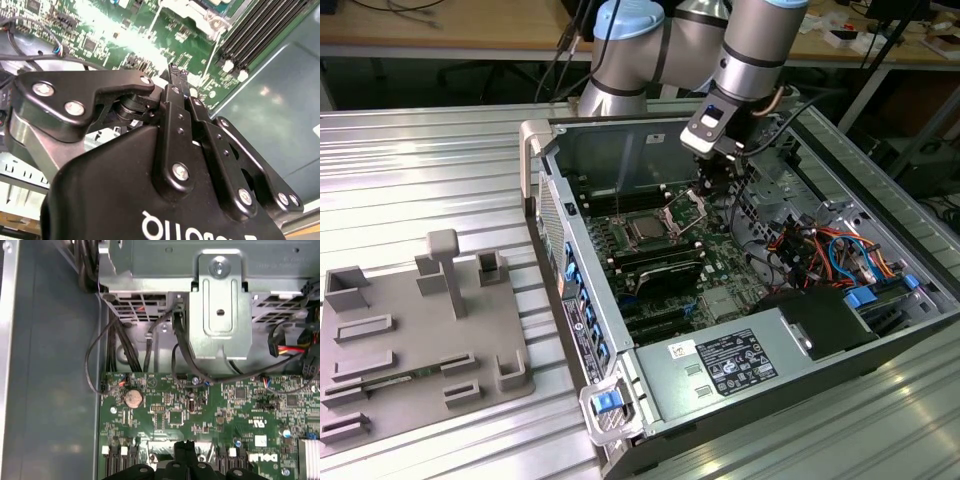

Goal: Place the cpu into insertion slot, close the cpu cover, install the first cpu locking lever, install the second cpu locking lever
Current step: 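Close the cpu cover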

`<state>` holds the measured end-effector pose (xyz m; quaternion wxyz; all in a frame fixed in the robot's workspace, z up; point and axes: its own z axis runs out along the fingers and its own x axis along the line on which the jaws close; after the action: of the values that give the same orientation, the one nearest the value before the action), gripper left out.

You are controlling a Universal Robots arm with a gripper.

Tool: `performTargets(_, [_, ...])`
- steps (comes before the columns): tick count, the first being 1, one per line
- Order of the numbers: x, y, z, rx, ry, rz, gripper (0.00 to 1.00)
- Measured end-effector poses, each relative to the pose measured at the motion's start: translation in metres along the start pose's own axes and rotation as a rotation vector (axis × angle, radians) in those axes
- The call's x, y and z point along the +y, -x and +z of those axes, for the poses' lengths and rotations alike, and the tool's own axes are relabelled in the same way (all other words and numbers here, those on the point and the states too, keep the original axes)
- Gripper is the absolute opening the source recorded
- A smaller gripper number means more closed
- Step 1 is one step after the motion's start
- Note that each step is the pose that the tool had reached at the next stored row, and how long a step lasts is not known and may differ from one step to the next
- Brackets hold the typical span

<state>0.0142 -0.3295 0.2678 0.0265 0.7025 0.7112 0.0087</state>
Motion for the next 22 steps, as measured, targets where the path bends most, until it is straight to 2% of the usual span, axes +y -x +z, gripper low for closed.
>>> performTargets(2, [0.0045,0.0001,0.0002,-0.0010,0.0000,0.000,0.11])
performTargets(6, [0.0184,0.0000,0.0011,-0.0015,-0.0001,0.000,0.11])
performTargets(8, [0.0205,-0.0004,0.0034,-0.0016,-0.0014,0.000,0.11])
performTargets(18, [0.0204,-0.0034,0.0248,-0.0014,-0.0078,0.000,0.11])
performTargets(22, [0.0183,-0.0034,0.0269,-0.0014,-0.0078,0.000,0.11])
